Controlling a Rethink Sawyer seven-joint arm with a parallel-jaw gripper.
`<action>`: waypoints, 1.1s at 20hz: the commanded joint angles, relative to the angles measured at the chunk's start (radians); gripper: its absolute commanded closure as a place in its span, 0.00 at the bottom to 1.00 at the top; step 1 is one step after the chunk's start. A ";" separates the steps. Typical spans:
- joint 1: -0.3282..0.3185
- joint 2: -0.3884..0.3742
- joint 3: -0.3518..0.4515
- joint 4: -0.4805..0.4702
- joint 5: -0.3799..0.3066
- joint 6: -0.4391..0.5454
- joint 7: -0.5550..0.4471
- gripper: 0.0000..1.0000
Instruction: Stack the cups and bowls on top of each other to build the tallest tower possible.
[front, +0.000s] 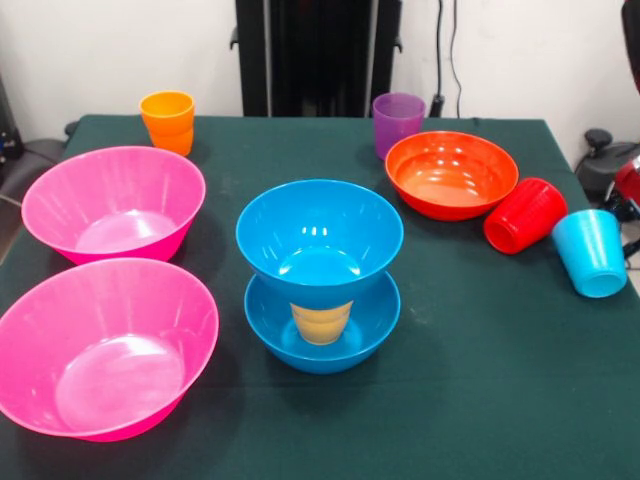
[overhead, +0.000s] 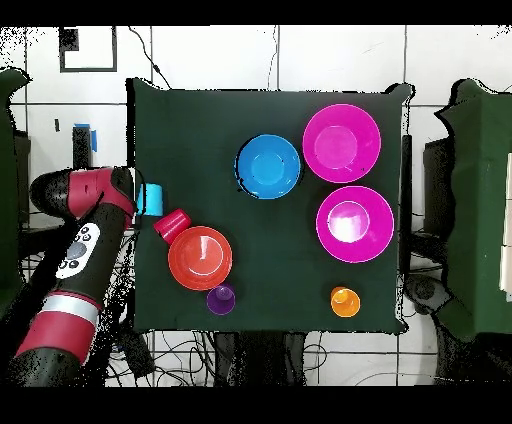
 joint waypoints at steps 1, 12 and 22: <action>0.068 0.111 -0.011 -0.033 -0.108 -0.150 0.154 0.00; 0.086 0.184 -0.037 -0.078 -0.059 -0.194 0.204 0.00; 0.080 0.192 -0.049 -0.073 -0.039 -0.210 0.170 0.00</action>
